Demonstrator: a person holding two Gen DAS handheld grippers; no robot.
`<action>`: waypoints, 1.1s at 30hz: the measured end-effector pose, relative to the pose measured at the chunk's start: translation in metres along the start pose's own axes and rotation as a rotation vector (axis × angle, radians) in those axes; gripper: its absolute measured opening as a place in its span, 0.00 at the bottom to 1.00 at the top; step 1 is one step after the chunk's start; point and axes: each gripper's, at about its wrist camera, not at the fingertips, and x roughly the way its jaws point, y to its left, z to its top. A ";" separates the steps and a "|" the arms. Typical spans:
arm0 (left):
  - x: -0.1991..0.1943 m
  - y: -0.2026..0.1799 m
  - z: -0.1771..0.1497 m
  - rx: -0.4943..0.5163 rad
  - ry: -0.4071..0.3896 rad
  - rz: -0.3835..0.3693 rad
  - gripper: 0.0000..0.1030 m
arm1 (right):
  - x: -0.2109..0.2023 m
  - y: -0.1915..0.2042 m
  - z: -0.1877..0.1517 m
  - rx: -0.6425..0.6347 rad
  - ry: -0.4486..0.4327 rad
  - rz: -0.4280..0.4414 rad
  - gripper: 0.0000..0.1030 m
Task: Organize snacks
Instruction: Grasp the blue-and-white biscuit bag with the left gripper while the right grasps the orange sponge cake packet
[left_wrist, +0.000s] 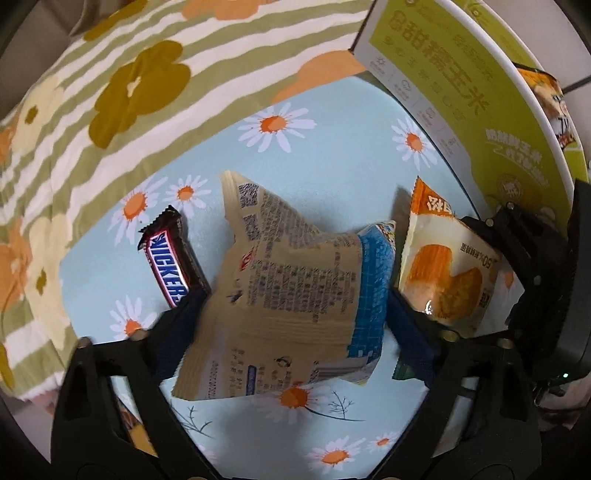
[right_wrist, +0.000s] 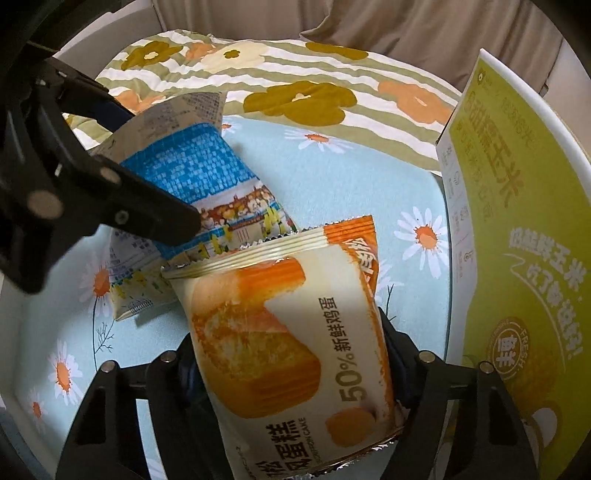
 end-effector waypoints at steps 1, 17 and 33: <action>-0.001 0.000 -0.001 -0.005 -0.003 -0.026 0.71 | -0.002 0.001 -0.001 0.002 -0.002 -0.003 0.64; -0.057 0.000 -0.019 -0.025 -0.137 -0.019 0.65 | -0.053 0.004 0.006 0.048 -0.063 -0.002 0.60; -0.203 -0.014 0.004 -0.156 -0.487 -0.049 0.65 | -0.211 -0.046 0.032 0.118 -0.267 0.038 0.60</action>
